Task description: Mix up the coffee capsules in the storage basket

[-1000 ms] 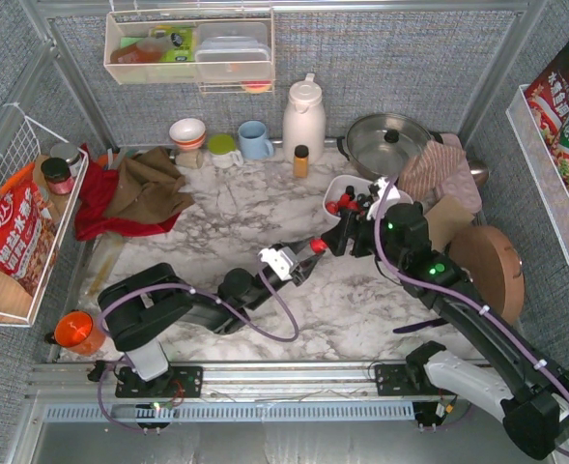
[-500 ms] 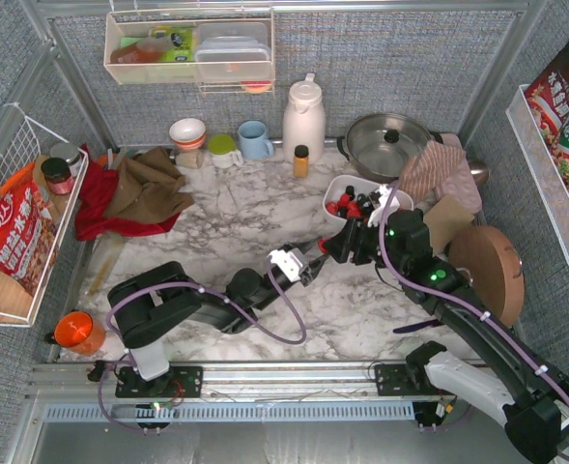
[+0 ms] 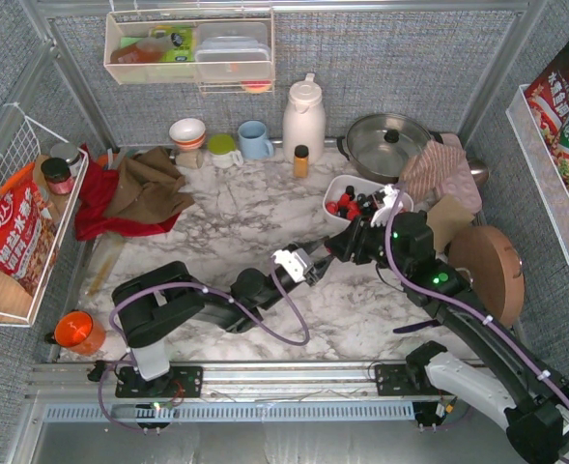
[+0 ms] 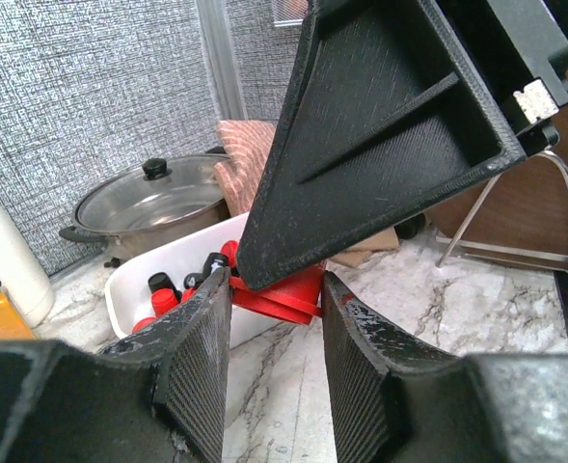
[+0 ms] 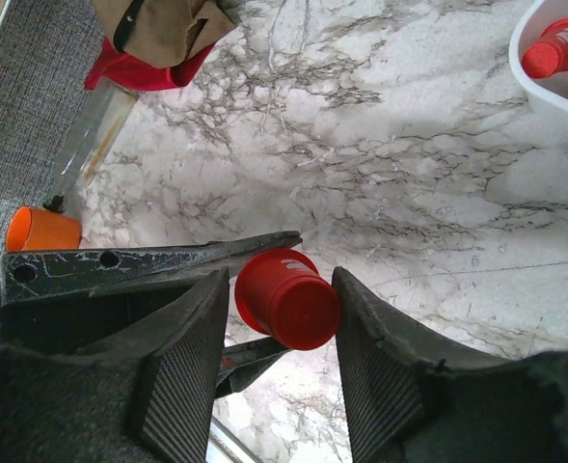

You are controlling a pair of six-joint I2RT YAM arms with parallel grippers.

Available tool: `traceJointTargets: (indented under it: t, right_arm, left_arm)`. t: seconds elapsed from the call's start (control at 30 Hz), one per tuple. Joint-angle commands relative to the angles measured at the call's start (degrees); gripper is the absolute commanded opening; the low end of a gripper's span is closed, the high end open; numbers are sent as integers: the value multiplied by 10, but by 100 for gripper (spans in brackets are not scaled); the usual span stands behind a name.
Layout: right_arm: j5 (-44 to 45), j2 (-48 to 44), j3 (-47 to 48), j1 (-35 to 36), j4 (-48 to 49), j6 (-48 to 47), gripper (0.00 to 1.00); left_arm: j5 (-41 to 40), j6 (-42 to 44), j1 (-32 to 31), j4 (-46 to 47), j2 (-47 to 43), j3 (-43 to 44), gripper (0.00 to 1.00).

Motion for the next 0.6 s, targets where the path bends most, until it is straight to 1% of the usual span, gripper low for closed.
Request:
traceJointTargets:
  t: [0.0,0.13,0.17,0.23,0.27,0.3,0.33,0.37,0.5,0.57]
  right_arm:
    - [0,-10,-2,0,18,10,48]
    - [5,-13,-1,0,15,9,38]
    - [5,-12,-1,1,15,8,36]
    - [5,-8,2,1,9,8,31]
    - [4,-7,2,0,9,8,28]
    - [4,-6,1,1,9,9,25]
    - [6,-5,0,1,9,8,23]
    - [8,-4,0,1,8,8,22]
    - [22,0,1,1,6,-1,20]
    - [45,3,4,1,0,-17,20]
  left_arm:
    - [5,-5,-2,60,4,6,42]
    - [-2,-4,-2,60,6,7,45]
    - [-5,-4,-2,60,7,8,47]
    - [-11,-5,-2,60,8,9,57]
    - [-13,-6,-2,60,8,8,63]
    - [-15,-6,-2,59,8,8,76]
    - [-17,-7,-2,59,8,8,93]
    - [-18,-6,-2,59,8,7,98]
    - [-29,-8,-2,59,5,1,99]
    - [-44,-9,-2,59,2,-6,99]
